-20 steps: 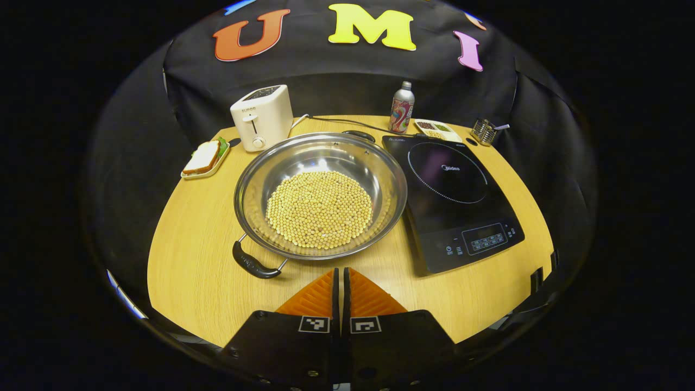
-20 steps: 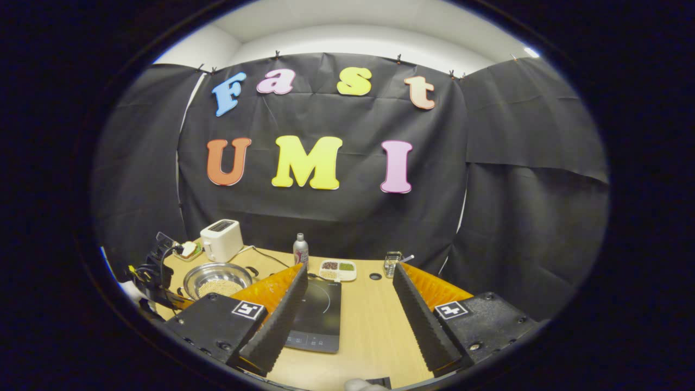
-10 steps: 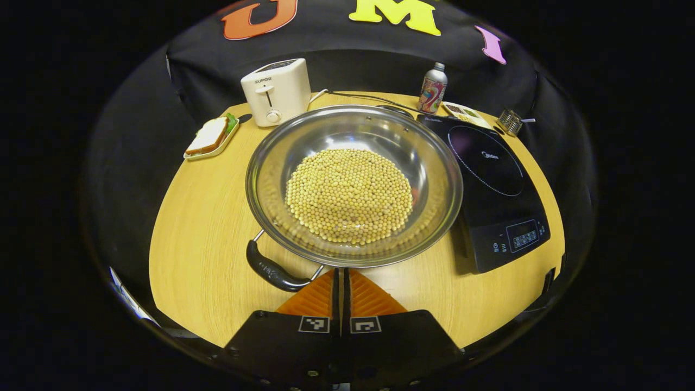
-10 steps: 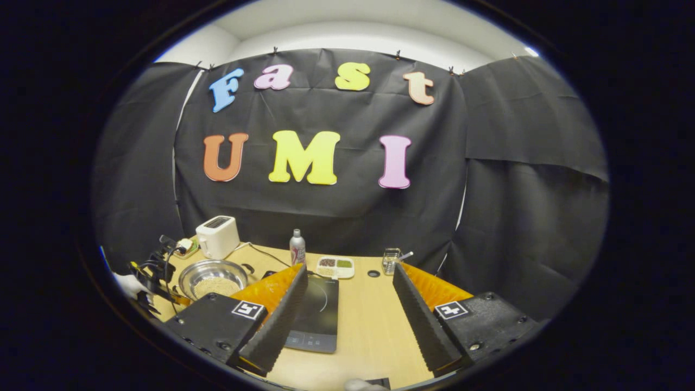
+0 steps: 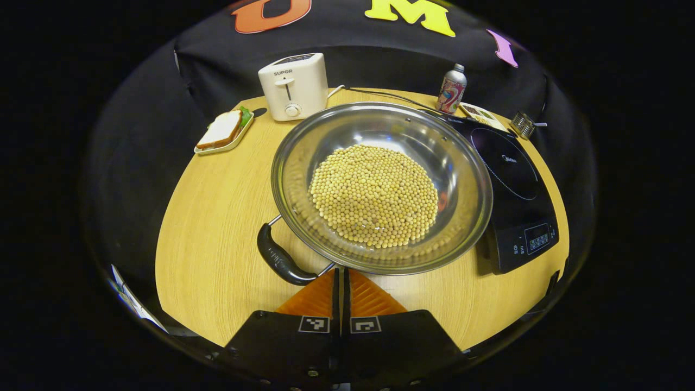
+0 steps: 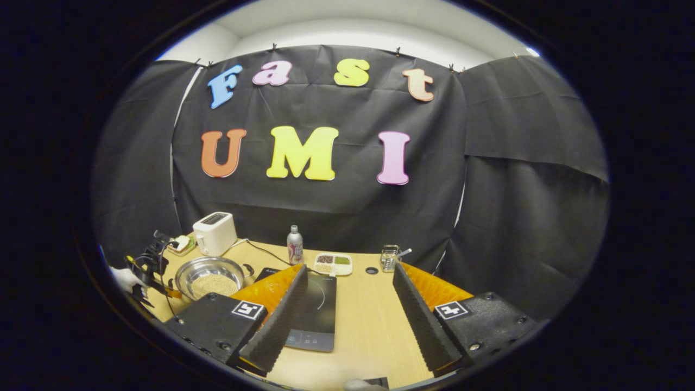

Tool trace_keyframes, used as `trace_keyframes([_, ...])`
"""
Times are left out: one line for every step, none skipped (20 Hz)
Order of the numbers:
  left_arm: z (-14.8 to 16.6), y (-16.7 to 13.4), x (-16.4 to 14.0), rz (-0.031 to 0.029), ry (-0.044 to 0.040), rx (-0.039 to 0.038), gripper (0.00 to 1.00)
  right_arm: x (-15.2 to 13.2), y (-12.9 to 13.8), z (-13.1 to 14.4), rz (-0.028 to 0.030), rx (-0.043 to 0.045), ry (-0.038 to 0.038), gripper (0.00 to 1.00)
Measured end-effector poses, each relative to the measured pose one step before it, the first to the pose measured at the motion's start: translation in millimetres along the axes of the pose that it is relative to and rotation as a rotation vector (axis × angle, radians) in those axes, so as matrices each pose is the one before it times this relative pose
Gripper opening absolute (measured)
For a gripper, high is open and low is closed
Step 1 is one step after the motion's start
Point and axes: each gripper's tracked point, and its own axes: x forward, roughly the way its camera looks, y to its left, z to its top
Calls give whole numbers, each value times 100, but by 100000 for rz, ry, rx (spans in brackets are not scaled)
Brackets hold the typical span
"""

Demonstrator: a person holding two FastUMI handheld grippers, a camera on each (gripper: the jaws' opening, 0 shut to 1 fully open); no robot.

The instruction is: First push the handle of the pot to place it horizontally, then grasp the pot with both hands and set it on the induction cooktop.

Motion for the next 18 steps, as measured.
trace_keyframes([49,422,74,257,95,-735,0,67,100,-131,122,18,226,99])
trace_keyframes([150,227,31,86,-139,-713,0,-14,116,-13,130,-238,126,99])
trace_keyframes([32,310,59,0,-134,-632,0,-23,44,-71,-110,-364,139,99])
trace_keyframes([163,248,10,34,-226,-331,0,-10,94,53,-82,-202,197,97])
trace_keyframes([187,255,13,211,-161,-178,10,39,39,-2,53,-27,100,99])
trace_keyframes([167,391,49,367,-223,-227,0,0,160,85,236,7,65,99])
trace_keyframes([228,371,193,148,-356,-322,0,-34,169,93,52,-173,-158,99])
trace_keyframes([177,332,45,132,-126,-519,10,-1,41,103,-66,-222,-61,99])
trace_keyframes([194,339,-5,242,-156,-513,0,-44,119,-4,164,-56,-133,99])
trace_keyframes([278,384,-7,334,-288,-449,0,0,120,67,148,-182,43,99])
trace_keyframes([325,421,144,428,-195,-417,10,22,109,-151,162,-397,236,99])
trace_keyframes([299,327,78,429,-215,-326,0,9,117,10,8,-416,346,99])
trace_keyframes([204,436,164,285,-298,-144,0,-18,21,-47,206,-272,482,99])
trace_keyframes([339,309,39,230,-703,-574,0,8,184,-30,419,-144,436,99])
trace_keyframes([341,324,244,259,-278,-888,0,-94,34,-117,257,-275,279,99])
trace_keyframes([279,239,156,52,-432,-1063,0,-45,-31,55,-56,-200,-91,99])
trace_keyframes([158,218,101,148,-334,-992,10,39,-76,18,-35,-122,50,99])
trace_keyframes([271,209,114,185,-290,-593,0,31,-40,22,79,-169,274,99])
